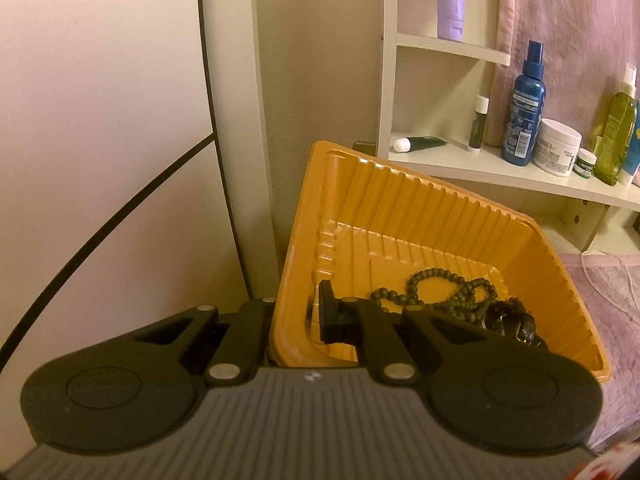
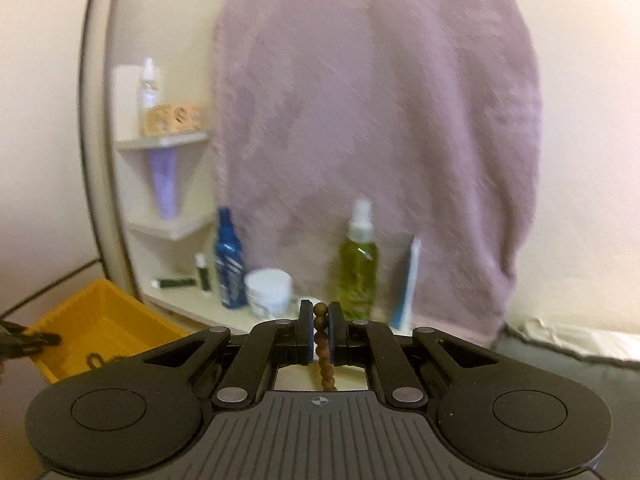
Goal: Organize jewelry
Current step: 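Lift the light brown bead strand up off the towel with the right tool, then drop the light brown strand into the orange tray, opening the right tool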
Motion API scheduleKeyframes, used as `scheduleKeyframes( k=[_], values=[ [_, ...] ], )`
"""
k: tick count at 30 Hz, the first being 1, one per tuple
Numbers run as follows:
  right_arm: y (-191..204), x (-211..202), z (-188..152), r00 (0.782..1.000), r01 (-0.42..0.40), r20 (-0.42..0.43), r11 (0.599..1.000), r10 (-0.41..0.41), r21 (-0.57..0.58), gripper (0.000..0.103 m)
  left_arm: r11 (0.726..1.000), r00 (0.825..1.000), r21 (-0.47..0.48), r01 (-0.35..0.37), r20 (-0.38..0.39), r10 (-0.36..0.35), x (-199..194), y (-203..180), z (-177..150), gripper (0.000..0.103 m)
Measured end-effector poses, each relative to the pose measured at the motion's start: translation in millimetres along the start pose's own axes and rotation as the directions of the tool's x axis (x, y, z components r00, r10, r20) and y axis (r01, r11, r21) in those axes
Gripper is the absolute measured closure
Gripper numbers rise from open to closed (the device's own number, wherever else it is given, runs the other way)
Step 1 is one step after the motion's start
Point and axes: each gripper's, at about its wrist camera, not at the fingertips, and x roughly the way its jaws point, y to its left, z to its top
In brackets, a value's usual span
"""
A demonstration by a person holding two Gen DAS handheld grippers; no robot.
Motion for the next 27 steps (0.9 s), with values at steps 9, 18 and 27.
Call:
scheduleKeyframes(
  k=[9,18,27],
  values=[
    [47,13,24,0.98,-0.184,0.075,0.983,0.182,0.02,0.096,1.0,1.0,-0.008,0.005,0.003,-0.005,0,1,-1,0.096],
    [110,68,34,0.932,-0.357,0.084,0.934,0.354,0.029,0.096,1.0,1.0,-0.022,0.018,0.002,-0.018,2,4,-1,0.096],
    [147,120,22,0.892,-0.452,0.059,0.889,0.448,0.076,0.096,0.999,1.0,-0.025,0.027,-0.002,-0.027,4,5,-2,0.097]
  ],
)
